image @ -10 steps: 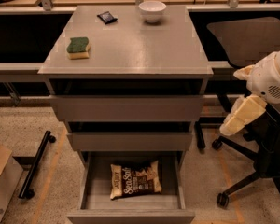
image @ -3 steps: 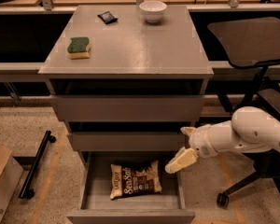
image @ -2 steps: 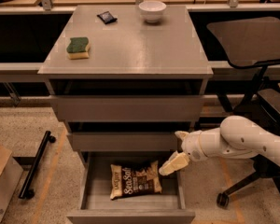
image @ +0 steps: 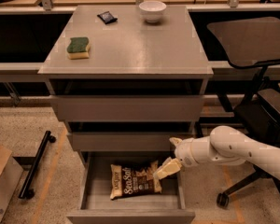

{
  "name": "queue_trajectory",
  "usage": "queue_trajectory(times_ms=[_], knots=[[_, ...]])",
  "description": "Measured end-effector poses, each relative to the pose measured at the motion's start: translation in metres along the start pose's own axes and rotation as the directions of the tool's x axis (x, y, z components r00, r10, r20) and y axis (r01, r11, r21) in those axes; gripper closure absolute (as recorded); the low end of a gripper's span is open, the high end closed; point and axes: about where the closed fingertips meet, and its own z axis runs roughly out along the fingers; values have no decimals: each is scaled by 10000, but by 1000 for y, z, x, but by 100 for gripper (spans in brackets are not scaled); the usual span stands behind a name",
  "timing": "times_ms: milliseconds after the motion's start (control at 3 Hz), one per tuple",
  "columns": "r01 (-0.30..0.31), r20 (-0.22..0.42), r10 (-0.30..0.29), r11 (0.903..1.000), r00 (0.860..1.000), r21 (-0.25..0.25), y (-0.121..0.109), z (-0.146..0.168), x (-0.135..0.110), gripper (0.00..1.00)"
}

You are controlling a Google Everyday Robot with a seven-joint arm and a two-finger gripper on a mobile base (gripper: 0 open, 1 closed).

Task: Pick brown chip bag from bottom drawer and place on counter

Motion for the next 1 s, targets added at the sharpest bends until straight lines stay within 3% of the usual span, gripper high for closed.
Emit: queue_trajectory(times_ms=[333, 1000], knots=[[-75, -265, 67, 9996, 9996, -288, 0, 29, 17, 0], [-609, -717, 558, 9956, 9959, -707, -22, 103, 84, 0]])
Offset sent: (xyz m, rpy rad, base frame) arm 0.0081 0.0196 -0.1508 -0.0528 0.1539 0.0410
